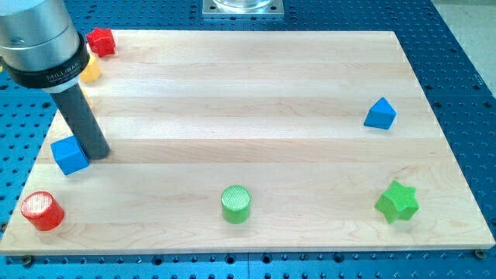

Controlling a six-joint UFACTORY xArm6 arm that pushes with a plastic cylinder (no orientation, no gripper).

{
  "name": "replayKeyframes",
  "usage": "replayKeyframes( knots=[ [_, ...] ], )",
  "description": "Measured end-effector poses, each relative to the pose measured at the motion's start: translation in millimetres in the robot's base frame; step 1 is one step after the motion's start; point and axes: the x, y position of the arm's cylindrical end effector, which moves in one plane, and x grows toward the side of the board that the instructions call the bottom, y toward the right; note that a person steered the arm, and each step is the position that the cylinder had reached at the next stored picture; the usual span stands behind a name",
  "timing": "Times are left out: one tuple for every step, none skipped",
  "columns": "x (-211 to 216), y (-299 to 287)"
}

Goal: Keep green blocks and triangle in a diagonal line

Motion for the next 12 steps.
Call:
replayKeyframes(
  knots=[
    [-1,51],
    [-25,146],
    [-48,230],
    [-62,280],
    [-69,332],
    [-82,370],
    [-109,371],
    [-123,368],
    [-109,445],
    [-70,450],
    [-37,475],
    [-42,409]
  ],
)
